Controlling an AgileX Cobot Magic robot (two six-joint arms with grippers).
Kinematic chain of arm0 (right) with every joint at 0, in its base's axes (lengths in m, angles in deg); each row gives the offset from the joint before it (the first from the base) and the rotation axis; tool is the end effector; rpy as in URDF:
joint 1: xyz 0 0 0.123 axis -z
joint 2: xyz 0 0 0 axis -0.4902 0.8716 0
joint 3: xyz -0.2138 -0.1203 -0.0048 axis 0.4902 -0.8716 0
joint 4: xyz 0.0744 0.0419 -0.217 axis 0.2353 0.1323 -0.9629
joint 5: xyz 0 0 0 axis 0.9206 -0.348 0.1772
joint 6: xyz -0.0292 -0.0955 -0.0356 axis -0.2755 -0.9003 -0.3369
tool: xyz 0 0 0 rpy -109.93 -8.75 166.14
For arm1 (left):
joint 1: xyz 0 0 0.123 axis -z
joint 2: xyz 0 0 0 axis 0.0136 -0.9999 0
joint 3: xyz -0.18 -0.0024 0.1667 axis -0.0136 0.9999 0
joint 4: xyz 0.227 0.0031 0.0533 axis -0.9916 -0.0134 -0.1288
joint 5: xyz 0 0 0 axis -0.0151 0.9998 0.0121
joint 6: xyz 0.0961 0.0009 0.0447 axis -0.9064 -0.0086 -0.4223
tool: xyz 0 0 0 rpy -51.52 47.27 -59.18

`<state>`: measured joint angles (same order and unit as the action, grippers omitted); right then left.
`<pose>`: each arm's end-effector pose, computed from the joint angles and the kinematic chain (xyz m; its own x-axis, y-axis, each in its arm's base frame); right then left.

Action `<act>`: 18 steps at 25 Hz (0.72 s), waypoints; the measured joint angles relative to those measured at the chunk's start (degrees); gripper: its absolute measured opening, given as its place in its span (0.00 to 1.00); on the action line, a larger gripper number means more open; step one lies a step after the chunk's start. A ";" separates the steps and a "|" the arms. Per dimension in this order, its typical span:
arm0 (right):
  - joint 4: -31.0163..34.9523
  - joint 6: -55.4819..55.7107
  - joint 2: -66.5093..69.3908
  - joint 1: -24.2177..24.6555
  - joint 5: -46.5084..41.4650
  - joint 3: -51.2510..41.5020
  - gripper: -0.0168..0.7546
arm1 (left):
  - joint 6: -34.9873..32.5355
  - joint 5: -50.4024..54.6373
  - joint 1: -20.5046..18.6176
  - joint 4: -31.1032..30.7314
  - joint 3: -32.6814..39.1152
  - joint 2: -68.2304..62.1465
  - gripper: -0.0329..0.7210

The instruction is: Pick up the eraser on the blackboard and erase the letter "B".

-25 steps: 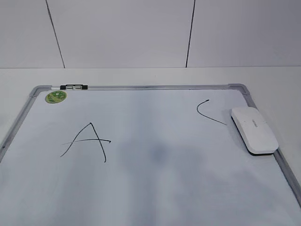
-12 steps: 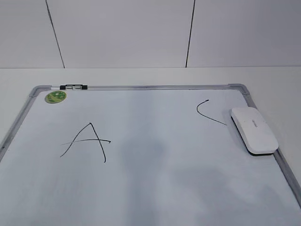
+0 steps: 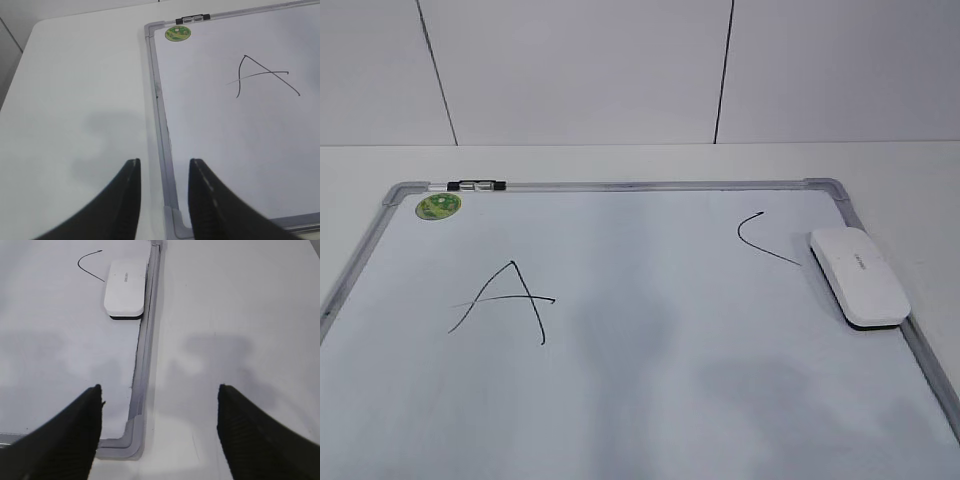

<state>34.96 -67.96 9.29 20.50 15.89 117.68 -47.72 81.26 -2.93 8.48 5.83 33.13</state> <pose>0.0269 -0.0062 0.2515 -0.5209 -0.0911 -0.8487 -0.0775 0.9952 -0.0592 0.0284 -0.0110 0.2650 -0.4705 0.1014 -0.8765 0.1052 0.9927 0.0583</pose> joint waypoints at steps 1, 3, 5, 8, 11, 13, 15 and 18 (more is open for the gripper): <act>0.00 0.00 0.00 0.00 0.00 0.00 0.77 | -0.05 0.00 0.00 0.00 0.10 0.00 0.36; 0.00 0.00 0.00 0.00 0.00 -0.14 0.77 | -0.14 0.00 0.00 0.00 0.09 0.00 0.36; 0.00 0.00 0.00 0.00 0.00 -0.18 0.77 | -0.14 0.00 0.00 0.00 0.09 0.00 0.36; 0.00 0.00 0.00 0.00 0.00 -0.18 0.77 | -0.18 0.00 0.00 0.00 0.09 0.00 0.36; 0.00 0.00 0.00 0.00 0.00 -0.18 0.77 | -0.27 0.00 0.00 0.00 0.09 0.00 0.36; 0.00 0.00 0.00 0.00 0.00 -0.18 0.77 | -0.27 0.00 0.39 0.00 0.09 0.00 0.36; 0.00 0.00 0.00 0.00 0.00 -0.18 0.77 | -0.27 0.00 1.31 0.00 0.09 0.00 0.36; 0.00 0.00 0.00 0.00 0.00 -0.18 0.77 | -0.27 0.00 2.49 0.00 0.09 0.00 0.36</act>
<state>34.96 -67.96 9.29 20.50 15.89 117.50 -47.99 81.26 -0.44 8.48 5.91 33.13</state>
